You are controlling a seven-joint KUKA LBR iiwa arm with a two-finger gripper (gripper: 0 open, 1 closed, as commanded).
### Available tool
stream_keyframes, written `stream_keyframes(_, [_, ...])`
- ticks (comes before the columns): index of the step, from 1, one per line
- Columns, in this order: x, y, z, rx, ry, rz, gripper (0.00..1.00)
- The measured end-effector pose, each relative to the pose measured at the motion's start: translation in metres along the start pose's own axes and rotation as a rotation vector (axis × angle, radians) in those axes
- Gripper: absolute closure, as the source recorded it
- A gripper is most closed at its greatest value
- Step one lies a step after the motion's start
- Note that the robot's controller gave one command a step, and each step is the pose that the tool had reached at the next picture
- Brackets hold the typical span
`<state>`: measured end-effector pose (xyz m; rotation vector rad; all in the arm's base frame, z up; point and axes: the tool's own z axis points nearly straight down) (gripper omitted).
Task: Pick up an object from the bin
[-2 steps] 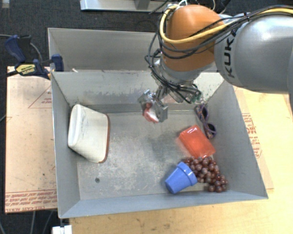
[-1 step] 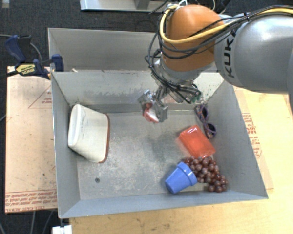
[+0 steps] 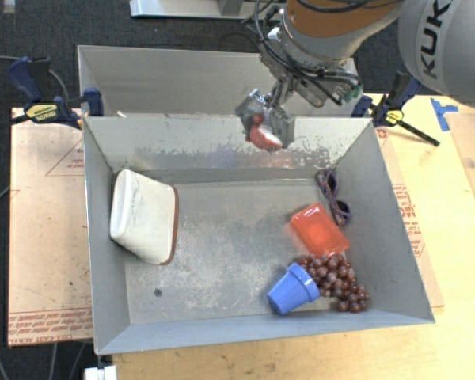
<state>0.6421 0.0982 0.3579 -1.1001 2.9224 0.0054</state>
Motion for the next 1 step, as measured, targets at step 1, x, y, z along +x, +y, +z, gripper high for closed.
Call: stream_keyframes(1, [-0.0028, 0.0023, -0.024, 0.004, -0.007, -0.012, 1.0])
